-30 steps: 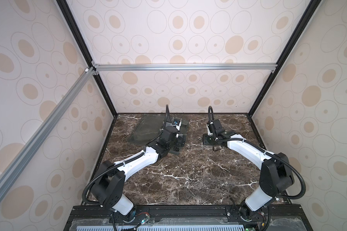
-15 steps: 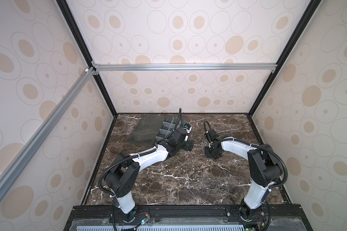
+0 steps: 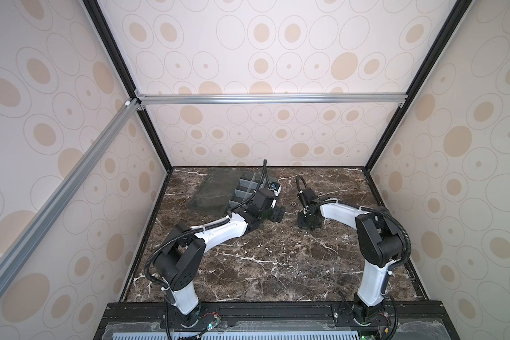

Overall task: Sort the screws and nuts into containers
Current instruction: Pick up the nut from the center of the table.

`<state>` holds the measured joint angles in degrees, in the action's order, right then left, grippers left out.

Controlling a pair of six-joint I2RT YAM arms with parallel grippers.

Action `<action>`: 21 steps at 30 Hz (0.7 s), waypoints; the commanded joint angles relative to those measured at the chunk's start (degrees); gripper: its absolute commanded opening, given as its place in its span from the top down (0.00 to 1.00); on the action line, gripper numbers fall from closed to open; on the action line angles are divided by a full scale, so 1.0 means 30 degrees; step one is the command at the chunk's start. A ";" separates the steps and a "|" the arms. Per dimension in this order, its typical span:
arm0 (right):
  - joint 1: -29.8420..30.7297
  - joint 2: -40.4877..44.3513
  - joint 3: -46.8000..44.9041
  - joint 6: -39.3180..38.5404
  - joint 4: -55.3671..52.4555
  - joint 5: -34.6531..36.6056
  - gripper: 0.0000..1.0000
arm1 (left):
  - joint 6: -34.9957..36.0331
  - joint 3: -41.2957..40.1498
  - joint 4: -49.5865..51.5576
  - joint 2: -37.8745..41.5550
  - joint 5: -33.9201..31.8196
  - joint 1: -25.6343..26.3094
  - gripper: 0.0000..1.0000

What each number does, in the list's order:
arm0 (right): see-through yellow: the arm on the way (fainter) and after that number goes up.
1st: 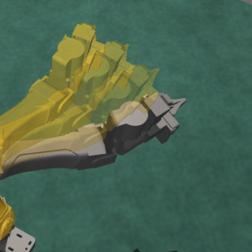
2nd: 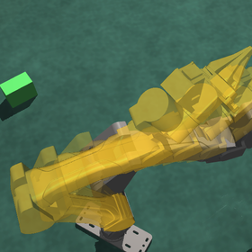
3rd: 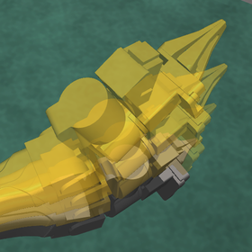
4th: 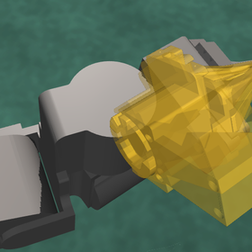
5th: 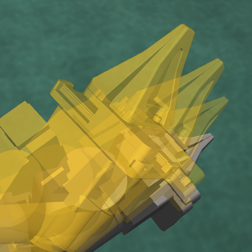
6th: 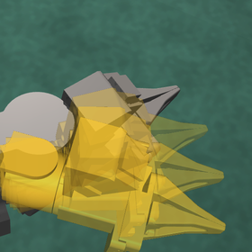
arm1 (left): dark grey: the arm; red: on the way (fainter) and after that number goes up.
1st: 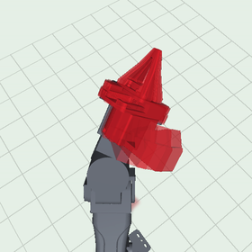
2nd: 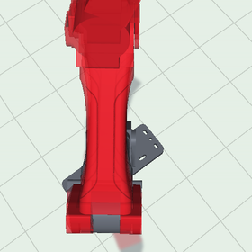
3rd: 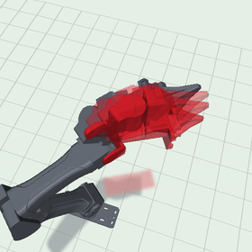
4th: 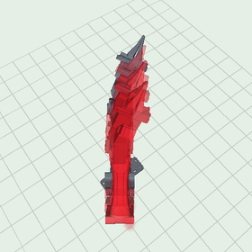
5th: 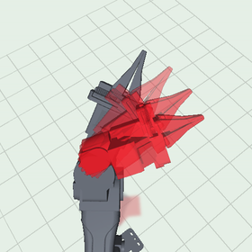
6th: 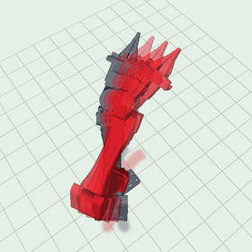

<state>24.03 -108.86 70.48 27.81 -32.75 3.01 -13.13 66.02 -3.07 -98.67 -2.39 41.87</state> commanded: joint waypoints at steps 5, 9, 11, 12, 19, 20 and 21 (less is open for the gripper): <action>0.0048 0.0476 -0.0215 0.0201 -0.0809 0.0219 0.82 | 0.0426 -0.0094 0.0261 0.0738 -0.0432 0.0135 0.15; 0.0061 0.0905 -0.0562 0.0778 -0.0966 0.0404 0.74 | 0.0423 -0.0259 0.0176 0.0920 -0.0462 0.0119 0.14; 0.0075 0.0927 -0.0727 0.0983 -0.0948 0.0221 0.77 | 0.0471 -0.0312 0.0171 0.1012 -0.0531 0.0129 0.14; 0.0139 0.0890 -0.0705 0.1054 -0.1044 0.0170 0.80 | 0.0485 -0.0313 0.0203 0.1042 -0.0564 0.0111 0.14; 0.0592 0.1163 -0.0993 0.1473 -0.1067 0.0229 0.87 | 0.0457 -0.0546 0.0203 0.1280 -0.0696 0.0130 0.14; 0.0644 0.1172 -0.0971 0.1481 -0.0978 0.0207 0.88 | 0.0450 -0.0587 0.0207 0.1307 -0.0703 0.0136 0.14; 0.0660 0.1180 -0.0907 0.1486 -0.0971 0.0225 0.90 | 0.0453 -0.0590 0.0201 0.1312 -0.0722 0.0135 0.14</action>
<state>25.45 -107.00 68.36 31.16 -34.37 3.22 -12.60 64.36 -2.66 -96.38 -3.75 41.87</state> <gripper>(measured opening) 0.107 0.856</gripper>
